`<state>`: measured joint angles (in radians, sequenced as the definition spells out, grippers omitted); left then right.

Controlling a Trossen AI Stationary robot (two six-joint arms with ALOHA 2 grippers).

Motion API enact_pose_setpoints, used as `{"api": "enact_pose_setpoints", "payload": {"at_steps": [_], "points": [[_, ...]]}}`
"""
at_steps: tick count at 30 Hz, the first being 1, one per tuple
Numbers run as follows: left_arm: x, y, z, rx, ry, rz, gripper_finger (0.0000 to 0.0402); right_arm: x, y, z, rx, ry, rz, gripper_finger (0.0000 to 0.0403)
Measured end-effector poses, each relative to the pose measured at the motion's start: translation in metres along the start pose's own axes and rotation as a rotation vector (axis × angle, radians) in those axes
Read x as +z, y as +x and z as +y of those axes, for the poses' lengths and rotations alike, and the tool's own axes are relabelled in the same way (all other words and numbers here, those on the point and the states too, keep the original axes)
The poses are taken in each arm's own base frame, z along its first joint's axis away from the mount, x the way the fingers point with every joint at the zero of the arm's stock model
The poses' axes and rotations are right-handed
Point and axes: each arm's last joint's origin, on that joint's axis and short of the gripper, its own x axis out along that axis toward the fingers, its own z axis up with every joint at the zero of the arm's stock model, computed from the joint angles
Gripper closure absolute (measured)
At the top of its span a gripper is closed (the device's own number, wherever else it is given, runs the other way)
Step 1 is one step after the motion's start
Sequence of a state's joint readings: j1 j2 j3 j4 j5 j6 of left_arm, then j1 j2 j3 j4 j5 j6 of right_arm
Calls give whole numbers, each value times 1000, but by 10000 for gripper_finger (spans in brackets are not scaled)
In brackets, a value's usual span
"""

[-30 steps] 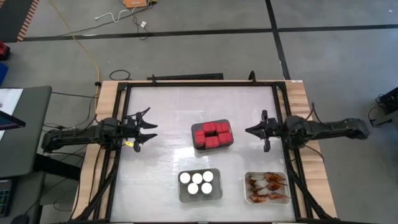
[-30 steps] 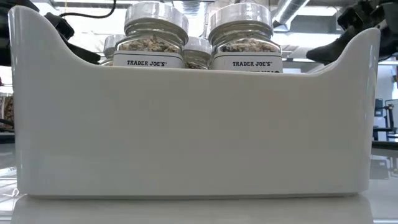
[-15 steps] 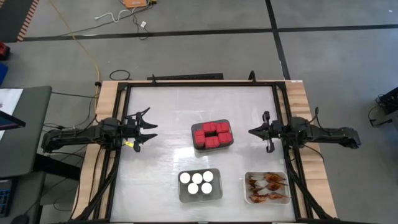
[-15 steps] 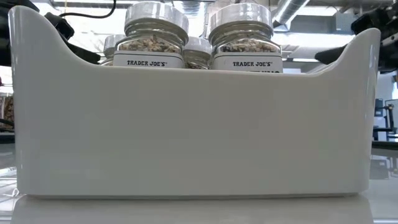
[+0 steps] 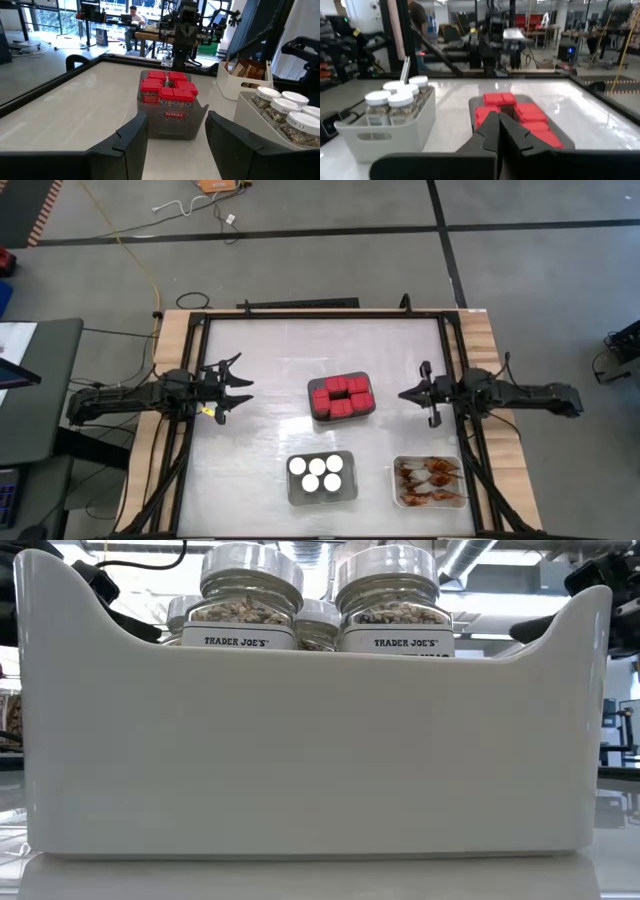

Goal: Sort spices by type
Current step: Return to Home Position

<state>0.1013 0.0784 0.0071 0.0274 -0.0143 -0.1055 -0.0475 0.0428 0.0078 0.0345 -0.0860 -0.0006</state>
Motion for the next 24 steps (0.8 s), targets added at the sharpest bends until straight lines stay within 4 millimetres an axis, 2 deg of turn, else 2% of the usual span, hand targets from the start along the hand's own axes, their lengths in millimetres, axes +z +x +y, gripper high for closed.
{"api": "enact_pose_setpoints", "payload": {"at_steps": [7,14,17,24], "points": [[0,0,0,0,0,0,217,-9,5,2,20,67,147,376],[0,0,0,0,0,1,217,-5,-1,6,68,77,359,376],[0,0,0,0,0,1,217,1,-4,7,73,76,376,376],[0,0,0,0,0,1,217,1,-4,7,73,76,382,373]]}}
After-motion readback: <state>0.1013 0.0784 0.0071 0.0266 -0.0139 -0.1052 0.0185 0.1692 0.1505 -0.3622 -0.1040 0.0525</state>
